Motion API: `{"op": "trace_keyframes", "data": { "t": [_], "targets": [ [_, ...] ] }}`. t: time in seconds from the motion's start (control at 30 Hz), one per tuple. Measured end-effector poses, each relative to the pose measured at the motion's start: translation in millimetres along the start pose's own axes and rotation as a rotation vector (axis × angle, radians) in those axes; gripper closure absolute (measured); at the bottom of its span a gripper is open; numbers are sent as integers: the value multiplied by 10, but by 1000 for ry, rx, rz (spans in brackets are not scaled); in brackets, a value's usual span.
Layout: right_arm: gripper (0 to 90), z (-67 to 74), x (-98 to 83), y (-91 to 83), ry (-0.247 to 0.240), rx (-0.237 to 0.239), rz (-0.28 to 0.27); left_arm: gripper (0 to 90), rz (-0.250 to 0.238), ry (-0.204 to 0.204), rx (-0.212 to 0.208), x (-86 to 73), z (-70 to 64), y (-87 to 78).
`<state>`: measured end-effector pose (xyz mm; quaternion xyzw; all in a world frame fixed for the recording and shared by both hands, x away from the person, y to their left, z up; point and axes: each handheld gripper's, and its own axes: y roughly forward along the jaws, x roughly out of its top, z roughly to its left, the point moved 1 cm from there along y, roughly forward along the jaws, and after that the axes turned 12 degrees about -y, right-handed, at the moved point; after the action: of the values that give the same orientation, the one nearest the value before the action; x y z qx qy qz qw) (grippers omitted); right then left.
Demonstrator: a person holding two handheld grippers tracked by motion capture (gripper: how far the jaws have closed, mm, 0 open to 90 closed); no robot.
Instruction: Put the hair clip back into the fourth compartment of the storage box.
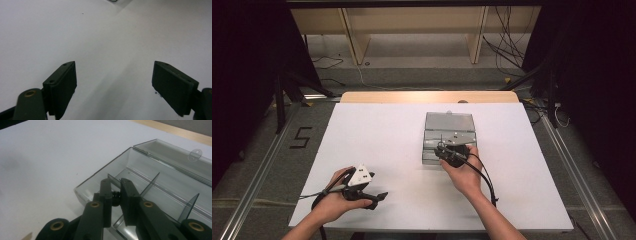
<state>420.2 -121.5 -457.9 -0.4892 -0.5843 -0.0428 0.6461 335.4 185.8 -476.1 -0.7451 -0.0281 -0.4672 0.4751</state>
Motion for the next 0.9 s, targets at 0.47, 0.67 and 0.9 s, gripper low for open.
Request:
{"op": "trace_keyframes", "data": {
  "t": [0.47, 0.67, 0.9],
  "targets": [
    [808, -28, 16, 54, 9, 8, 26, 199, 2, 4, -1, -1, 1, 7],
    [807, -38, 46, 71, 2, 9, 40, 199, 3, 4, -1, -1, 1, 8],
    [808, -65, 72, 93, 2, 9, 58, 199, 3, 4, -2, -1, 1, 8]
  ]
}}
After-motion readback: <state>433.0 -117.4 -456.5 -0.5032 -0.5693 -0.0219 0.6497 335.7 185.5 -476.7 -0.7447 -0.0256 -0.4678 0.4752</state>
